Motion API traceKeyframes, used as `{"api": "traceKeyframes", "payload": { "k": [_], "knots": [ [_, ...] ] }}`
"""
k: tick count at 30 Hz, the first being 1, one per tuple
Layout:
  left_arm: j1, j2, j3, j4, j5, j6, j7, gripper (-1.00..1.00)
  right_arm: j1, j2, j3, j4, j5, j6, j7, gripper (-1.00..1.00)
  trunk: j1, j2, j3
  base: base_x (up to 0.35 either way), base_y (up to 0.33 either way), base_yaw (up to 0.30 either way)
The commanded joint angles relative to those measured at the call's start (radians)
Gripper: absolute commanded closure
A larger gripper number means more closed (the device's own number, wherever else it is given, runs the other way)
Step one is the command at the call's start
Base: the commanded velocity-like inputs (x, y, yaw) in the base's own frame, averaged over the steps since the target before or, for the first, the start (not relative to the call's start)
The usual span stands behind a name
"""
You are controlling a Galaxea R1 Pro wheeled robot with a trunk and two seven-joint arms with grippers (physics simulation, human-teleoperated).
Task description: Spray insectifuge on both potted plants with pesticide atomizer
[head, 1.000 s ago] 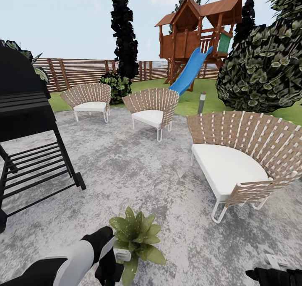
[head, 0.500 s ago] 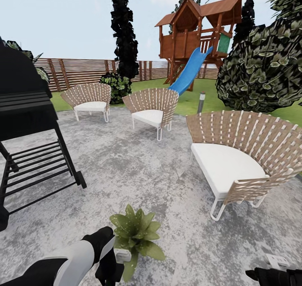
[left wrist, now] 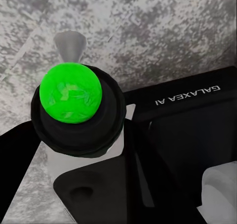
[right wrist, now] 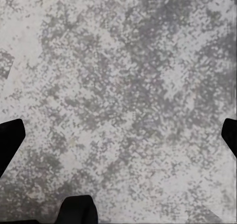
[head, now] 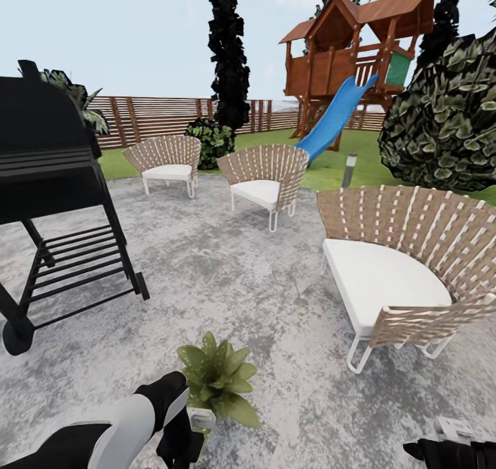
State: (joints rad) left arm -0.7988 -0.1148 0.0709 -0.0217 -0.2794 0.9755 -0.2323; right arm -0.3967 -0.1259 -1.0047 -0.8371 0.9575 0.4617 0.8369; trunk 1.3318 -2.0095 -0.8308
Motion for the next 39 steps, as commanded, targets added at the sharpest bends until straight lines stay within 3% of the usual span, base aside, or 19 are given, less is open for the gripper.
{"api": "traceKeyframes", "payload": {
  "k": [1, 14, 27, 32, 36, 39],
  "knots": [
    [0.000, 0.000, 0.007, -0.001, -0.011, 0.005, -0.004, 1.00, -0.001, 0.000, -0.003, 0.000, 0.006, 0.002, 0.007, -1.00, 0.000, 0.000, -0.001, 0.000, -0.284, 0.080],
    [0.000, -0.005, 0.006, -0.035, -0.012, 0.000, -0.005, 1.00, -0.001, 0.000, -0.003, 0.001, 0.006, 0.002, 0.006, -1.00, 0.000, 0.000, 0.001, -0.004, -0.038, -0.007],
    [0.000, -0.007, 0.006, -0.043, -0.012, -0.001, -0.005, 1.00, -0.001, 0.000, -0.002, 0.006, 0.006, 0.000, 0.007, -1.00, 0.000, 0.000, 0.007, -0.213, 0.000, -0.067],
    [-0.001, -0.007, 0.005, -0.046, -0.013, -0.001, -0.005, 1.00, -0.001, 0.000, -0.002, 0.006, 0.053, 0.000, 0.007, -1.00, 0.000, 0.000, 0.007, -0.002, 0.000, 0.000],
    [-0.004, -0.015, 0.006, -0.151, -0.013, 0.006, -0.003, 1.00, -0.002, 0.001, -0.002, 0.007, 0.068, 0.000, 0.007, -1.00, 0.000, 0.000, 0.007, 0.000, 0.000, 0.000],
    [-0.017, -0.027, 0.005, -0.183, -0.012, 0.021, -0.003, 1.00, -0.002, 0.002, -0.002, 0.023, 0.070, 0.001, 0.007, -1.00, 0.000, 0.000, 0.007, 0.000, 0.000, 0.000]
  ]
}}
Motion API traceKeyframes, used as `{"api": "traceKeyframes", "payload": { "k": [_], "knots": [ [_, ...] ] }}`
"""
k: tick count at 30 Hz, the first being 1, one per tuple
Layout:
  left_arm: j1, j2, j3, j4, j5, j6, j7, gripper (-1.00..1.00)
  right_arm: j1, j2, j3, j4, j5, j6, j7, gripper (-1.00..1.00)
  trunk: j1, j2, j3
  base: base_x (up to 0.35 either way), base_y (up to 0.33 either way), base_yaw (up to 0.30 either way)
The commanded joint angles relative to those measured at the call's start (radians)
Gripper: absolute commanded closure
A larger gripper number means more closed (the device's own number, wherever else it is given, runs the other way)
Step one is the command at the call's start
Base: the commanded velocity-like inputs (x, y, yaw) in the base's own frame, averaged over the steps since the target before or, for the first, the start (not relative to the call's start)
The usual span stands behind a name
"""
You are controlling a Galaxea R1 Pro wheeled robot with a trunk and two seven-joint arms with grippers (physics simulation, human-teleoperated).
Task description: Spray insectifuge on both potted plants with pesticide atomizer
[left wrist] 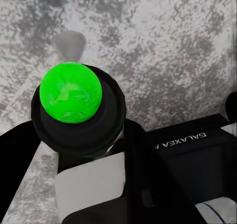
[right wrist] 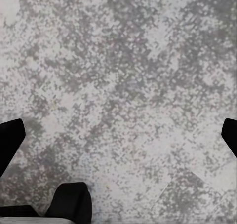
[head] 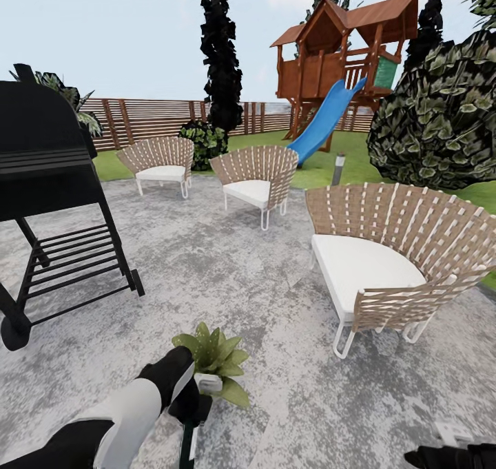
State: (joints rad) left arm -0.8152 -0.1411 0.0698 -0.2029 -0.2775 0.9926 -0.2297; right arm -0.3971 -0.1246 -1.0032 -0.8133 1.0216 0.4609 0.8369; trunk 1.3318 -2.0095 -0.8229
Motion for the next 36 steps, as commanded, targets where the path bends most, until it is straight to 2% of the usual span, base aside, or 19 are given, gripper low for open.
{"api": "traceKeyframes", "payload": {
  "k": [1, 3, 5, 9, 13, 28, 36],
  "knots": [
    [-0.011, -0.005, 0.006, -0.001, -0.015, 0.006, -0.005, 1.00, -0.001, 0.000, -0.003, 0.001, 0.006, 0.002, 0.007, -1.00, 0.000, 0.000, -0.001, 0.000, 0.000, 0.000],
    [-0.037, -0.010, 0.005, 0.028, -0.015, 0.009, -0.005, 1.00, -0.001, 0.000, -0.003, 0.003, 0.006, 0.002, 0.008, -1.00, 0.000, 0.000, -0.001, 0.000, 0.000, 0.000],
    [-0.092, -0.012, 0.004, 0.125, -0.016, 0.010, -0.005, 1.00, -0.001, 0.000, -0.003, 0.003, 0.006, 0.002, 0.008, -1.00, 0.000, 0.000, -0.001, 0.000, 0.000, 0.000],
    [-0.129, -0.012, 0.004, 0.173, -0.017, 0.012, -0.005, 1.00, -0.001, -0.001, -0.003, 0.003, 0.005, 0.002, 0.008, -1.00, 0.000, 0.000, 0.000, 0.000, 0.000, -0.075],
    [-0.134, -0.013, 0.002, 0.180, -0.017, 0.012, -0.005, 1.00, -0.001, -0.001, -0.004, 0.004, 0.006, 0.002, 0.008, -1.00, 0.000, 0.000, 0.001, 0.000, 0.000, -0.168],
    [-0.127, -0.014, 0.001, 0.183, -0.017, 0.012, -0.005, 1.00, -0.001, -0.001, -0.004, 0.005, 0.006, 0.002, 0.006, -1.00, 0.000, 0.000, 0.001, 0.003, 0.000, -0.005],
    [-0.124, -0.011, 0.002, 0.183, -0.017, 0.012, -0.006, 1.00, -0.001, -0.001, -0.004, 0.005, 0.006, 0.002, 0.006, -1.00, 0.000, 0.000, 0.001, 0.258, 0.000, 0.000]
  ]
}}
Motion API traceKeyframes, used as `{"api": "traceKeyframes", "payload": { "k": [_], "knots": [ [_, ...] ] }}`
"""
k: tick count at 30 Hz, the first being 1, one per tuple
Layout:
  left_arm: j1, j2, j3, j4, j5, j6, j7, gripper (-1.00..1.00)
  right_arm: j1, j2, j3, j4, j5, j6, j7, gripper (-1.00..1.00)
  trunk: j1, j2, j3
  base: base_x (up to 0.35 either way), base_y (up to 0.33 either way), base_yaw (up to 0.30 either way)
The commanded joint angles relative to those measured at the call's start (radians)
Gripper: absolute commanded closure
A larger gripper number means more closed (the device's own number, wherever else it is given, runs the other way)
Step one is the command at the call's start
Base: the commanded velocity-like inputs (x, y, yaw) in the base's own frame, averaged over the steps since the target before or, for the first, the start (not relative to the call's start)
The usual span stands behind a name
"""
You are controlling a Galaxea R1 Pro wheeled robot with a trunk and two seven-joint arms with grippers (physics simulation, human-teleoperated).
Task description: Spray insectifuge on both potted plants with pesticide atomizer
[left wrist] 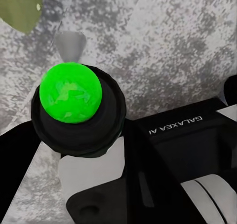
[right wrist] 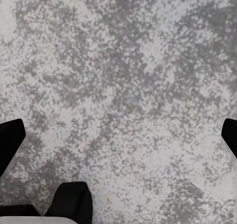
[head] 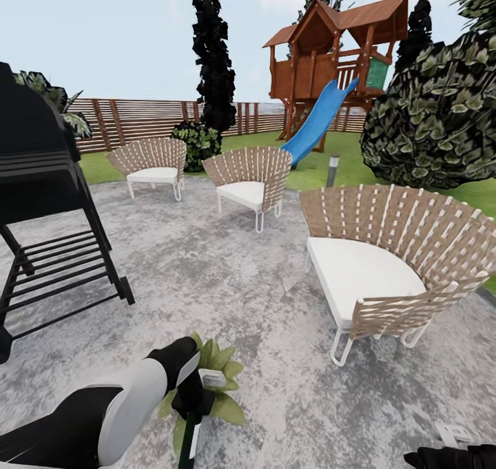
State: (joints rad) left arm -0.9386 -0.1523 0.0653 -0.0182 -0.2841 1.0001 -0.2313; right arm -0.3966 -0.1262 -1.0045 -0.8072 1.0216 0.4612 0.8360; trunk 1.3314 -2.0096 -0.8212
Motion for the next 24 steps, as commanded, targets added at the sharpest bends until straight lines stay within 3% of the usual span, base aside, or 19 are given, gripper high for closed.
{"api": "traceKeyframes", "payload": {
  "k": [1, 19, 24],
  "knots": [
    [0.000, 0.000, 0.007, -0.002, -0.010, 0.004, -0.005, 1.00, -0.001, 0.000, -0.003, -0.001, 0.006, 0.002, 0.007, -1.00, 0.000, 0.000, -0.001, 0.150, 0.000, 0.000],
    [0.000, -0.001, 0.009, -0.003, -0.011, -0.008, -0.007, 1.00, -0.001, 0.000, -0.003, 0.023, 0.006, 0.001, 0.006, -1.00, 0.000, 0.000, -0.001, 0.009, 0.000, 0.000],
    [0.000, -0.001, 0.009, -0.003, -0.014, -0.018, 0.026, 1.00, -0.001, -0.006, -0.003, 0.096, 0.027, 0.001, 0.006, -1.00, 0.000, 0.000, -0.001, 0.000, 0.000, 0.000]
  ]
}}
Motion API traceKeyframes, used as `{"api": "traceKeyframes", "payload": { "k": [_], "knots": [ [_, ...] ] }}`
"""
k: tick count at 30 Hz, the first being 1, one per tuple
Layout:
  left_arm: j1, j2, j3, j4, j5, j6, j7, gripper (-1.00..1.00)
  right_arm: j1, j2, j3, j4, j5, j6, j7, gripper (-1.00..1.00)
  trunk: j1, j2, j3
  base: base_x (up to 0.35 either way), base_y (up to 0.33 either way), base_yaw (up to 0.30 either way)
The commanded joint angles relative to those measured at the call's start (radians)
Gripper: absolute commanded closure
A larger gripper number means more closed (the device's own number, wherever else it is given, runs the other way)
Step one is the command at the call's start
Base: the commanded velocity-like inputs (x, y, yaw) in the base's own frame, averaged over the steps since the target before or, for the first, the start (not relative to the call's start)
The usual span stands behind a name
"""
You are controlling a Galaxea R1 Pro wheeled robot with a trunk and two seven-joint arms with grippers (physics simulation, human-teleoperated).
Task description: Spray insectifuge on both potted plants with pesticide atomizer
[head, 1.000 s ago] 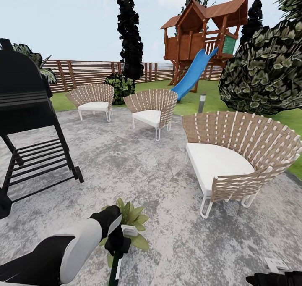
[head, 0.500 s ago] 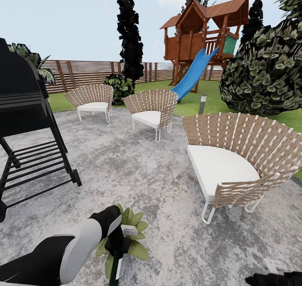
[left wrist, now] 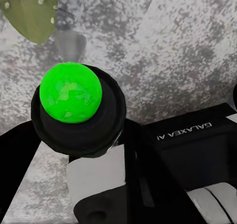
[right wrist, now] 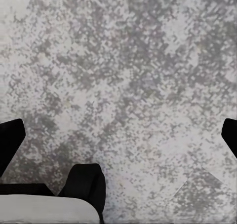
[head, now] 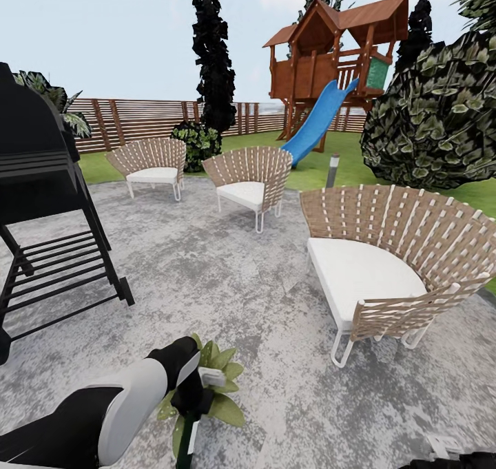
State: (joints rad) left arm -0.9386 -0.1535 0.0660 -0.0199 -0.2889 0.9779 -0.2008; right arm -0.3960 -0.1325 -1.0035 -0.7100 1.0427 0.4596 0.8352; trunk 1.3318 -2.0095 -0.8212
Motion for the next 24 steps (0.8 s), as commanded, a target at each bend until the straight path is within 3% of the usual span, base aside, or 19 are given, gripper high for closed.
{"api": "traceKeyframes", "payload": {
  "k": [1, 3, 6, 9, 12, 14, 18, 20, 24],
  "knots": [
    [0.000, 0.000, 0.008, -0.002, -0.010, 0.004, 0.005, 1.00, -0.002, 0.000, -0.004, 0.003, 0.017, 0.002, 0.007, -1.00, 0.000, 0.000, -0.001, 0.000, 0.000, 0.000],
    [0.000, 0.000, 0.008, -0.002, -0.010, 0.002, 0.053, 1.00, -0.001, 0.001, -0.004, 0.008, 0.038, 0.003, 0.007, -1.00, 0.000, 0.000, -0.001, 0.000, 0.000, 0.000],
    [0.000, -0.001, 0.009, -0.002, -0.005, -0.001, 0.173, 1.00, -0.001, 0.002, -0.003, 0.009, 0.050, 0.004, 0.007, -1.00, 0.000, 0.000, -0.001, 0.000, 0.000, 0.000],
    [0.000, -0.001, 0.010, 0.000, 0.013, 0.000, 0.209, 1.00, -0.001, 0.004, -0.003, 0.009, 0.052, 0.004, 0.007, -1.00, 0.000, 0.000, -0.001, 0.000, 0.000, 0.000],
    [0.001, -0.001, 0.011, 0.001, 0.076, 0.007, 0.168, 1.00, -0.002, 0.004, -0.003, 0.009, 0.052, 0.004, 0.007, -1.00, 0.000, 0.000, -0.001, 0.000, 0.000, 0.000],
    [0.000, 0.000, 0.011, 0.001, 0.111, 0.015, 0.101, 1.00, -0.002, 0.004, -0.003, 0.009, 0.051, 0.004, 0.007, -1.00, 0.000, 0.000, -0.001, 0.000, 0.000, 0.000],
    [0.000, 0.001, 0.019, 0.001, 0.126, 0.017, 0.066, 1.00, -0.002, 0.004, -0.003, 0.009, 0.051, 0.004, 0.007, -1.00, 0.000, 0.000, -0.001, 0.000, 0.000, 0.000],
    [0.000, 0.002, 0.055, 0.001, 0.130, 0.018, 0.063, 1.00, -0.001, 0.004, -0.004, 0.009, 0.051, 0.004, 0.008, -1.00, 0.000, 0.000, -0.001, 0.000, 0.000, 0.000],
    [0.000, 0.002, 0.065, 0.001, 0.130, 0.022, 0.063, 1.00, -0.001, 0.004, -0.004, 0.010, 0.051, 0.004, 0.008, -1.00, 0.000, 0.000, -0.001, 0.000, 0.000, 0.000]
  ]
}}
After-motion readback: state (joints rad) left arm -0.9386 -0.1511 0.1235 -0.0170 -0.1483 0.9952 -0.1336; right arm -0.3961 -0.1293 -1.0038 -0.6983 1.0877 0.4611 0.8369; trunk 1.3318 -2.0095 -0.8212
